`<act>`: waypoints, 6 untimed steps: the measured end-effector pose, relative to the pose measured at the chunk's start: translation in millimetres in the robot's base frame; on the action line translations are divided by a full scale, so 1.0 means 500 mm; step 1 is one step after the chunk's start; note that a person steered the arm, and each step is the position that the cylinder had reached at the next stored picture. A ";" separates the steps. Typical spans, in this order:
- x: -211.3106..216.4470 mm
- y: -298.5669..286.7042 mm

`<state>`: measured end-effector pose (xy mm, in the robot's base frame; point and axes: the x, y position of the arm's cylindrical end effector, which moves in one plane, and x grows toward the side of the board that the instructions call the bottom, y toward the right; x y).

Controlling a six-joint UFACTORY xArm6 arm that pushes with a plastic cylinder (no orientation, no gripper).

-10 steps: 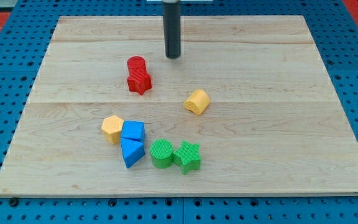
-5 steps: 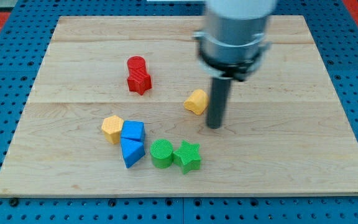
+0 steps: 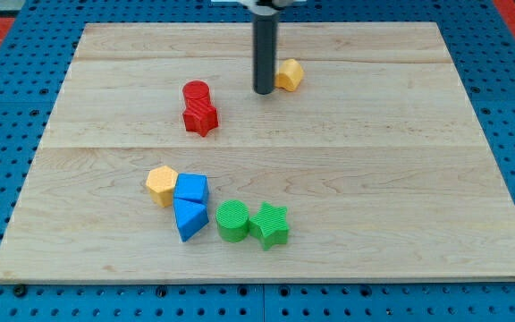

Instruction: Slide the yellow heart to the top right

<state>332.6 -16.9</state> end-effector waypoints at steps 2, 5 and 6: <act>-0.089 0.010; -0.085 0.225; -0.129 0.289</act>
<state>268.1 127.8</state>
